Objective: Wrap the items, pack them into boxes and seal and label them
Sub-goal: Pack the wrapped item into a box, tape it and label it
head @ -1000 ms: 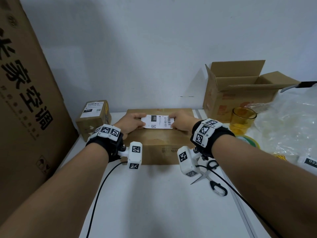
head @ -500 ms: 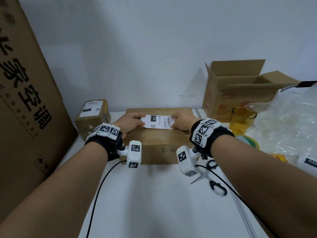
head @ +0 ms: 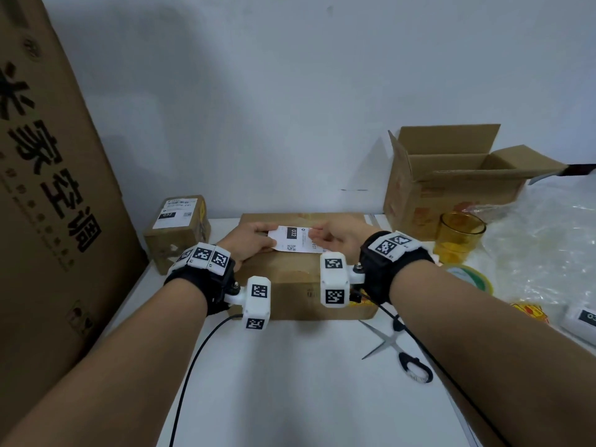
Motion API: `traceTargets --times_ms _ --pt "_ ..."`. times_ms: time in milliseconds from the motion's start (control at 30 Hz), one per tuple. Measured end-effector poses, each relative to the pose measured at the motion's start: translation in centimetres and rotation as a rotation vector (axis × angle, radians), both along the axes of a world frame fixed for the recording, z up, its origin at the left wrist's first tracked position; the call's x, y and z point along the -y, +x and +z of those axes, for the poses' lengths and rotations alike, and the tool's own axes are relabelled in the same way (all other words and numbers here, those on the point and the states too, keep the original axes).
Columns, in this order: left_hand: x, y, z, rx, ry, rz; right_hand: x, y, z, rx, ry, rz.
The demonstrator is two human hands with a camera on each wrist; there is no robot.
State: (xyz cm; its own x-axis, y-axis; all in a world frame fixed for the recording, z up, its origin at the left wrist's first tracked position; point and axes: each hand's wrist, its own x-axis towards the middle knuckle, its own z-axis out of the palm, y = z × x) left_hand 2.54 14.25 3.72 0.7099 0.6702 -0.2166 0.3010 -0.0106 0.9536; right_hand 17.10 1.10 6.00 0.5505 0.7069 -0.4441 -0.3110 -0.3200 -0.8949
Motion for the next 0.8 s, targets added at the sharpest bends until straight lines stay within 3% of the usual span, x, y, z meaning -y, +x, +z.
traceTargets --times_ms 100,200,333,467,600,800 --pt "0.0 0.0 -0.1 0.012 0.003 -0.008 -0.3 0.6 -0.5 0.056 0.035 -0.098" --pt "-0.1 0.0 -0.1 0.024 -0.006 -0.020 -0.1 1.7 -1.3 0.296 -0.005 -0.069" --pt "-0.3 0.0 -0.4 0.035 -0.001 -0.021 0.7 0.9 -0.9 0.859 -0.276 0.163" --pt "-0.2 0.0 -0.3 0.044 0.015 -0.014 0.7 -1.3 -1.9 1.154 -0.503 0.478" --pt "0.0 0.0 -0.3 0.035 0.038 -0.026 1.3 -3.0 -3.6 1.261 -0.674 0.552" --pt "-0.6 0.1 -0.7 0.038 0.019 -0.040 3.4 -6.1 -4.0 1.274 -0.658 0.578"
